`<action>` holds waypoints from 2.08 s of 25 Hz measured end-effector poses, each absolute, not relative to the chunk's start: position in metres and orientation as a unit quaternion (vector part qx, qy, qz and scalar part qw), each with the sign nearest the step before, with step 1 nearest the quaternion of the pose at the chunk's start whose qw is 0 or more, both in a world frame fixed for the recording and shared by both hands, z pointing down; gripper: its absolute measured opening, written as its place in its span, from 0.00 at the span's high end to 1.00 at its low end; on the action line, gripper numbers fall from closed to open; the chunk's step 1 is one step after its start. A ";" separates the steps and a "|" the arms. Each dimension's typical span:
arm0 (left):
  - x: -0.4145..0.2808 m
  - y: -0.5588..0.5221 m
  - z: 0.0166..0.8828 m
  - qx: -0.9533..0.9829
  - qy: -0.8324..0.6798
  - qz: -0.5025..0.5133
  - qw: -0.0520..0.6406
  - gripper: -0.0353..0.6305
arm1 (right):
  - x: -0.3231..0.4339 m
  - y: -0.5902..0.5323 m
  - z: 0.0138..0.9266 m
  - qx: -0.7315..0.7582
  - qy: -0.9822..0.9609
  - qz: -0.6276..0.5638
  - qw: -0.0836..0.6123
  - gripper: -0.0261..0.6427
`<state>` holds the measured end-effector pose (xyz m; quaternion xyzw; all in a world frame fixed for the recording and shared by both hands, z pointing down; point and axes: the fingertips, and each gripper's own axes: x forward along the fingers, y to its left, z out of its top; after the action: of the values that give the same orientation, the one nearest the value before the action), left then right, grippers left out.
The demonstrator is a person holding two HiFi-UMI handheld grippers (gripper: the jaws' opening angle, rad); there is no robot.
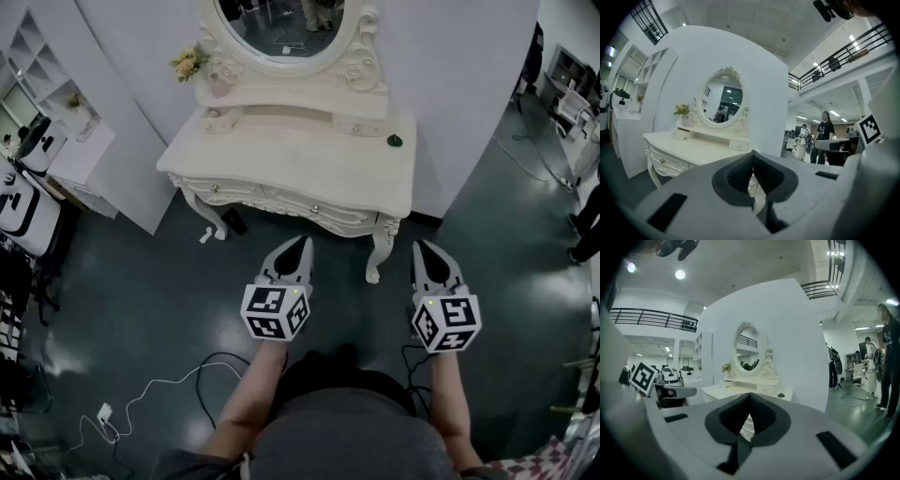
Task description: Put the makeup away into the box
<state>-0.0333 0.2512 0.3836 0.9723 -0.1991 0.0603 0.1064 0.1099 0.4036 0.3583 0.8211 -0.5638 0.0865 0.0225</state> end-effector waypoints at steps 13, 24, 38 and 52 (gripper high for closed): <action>-0.016 0.254 0.392 0.972 -0.196 0.070 0.108 0.94 | 0.124 0.396 0.365 0.825 -0.558 0.092 0.023 0.95; -0.004 0.245 0.395 0.970 -0.201 0.081 0.106 0.94 | 0.147 0.385 0.365 0.835 -0.542 0.095 0.023 0.91; 0.051 0.171 0.411 0.972 -0.185 0.087 0.117 0.94 | 0.198 0.320 0.387 0.839 -0.527 0.131 0.029 0.80; 0.135 0.044 0.428 0.973 -0.151 0.105 0.136 0.94 | 0.295 0.216 0.398 0.869 -0.466 0.156 0.048 0.80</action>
<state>0.1351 0.0438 0.4279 0.9734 -0.1508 0.1055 0.1365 0.2952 0.2162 0.3983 0.8693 -0.4663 0.1565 0.0484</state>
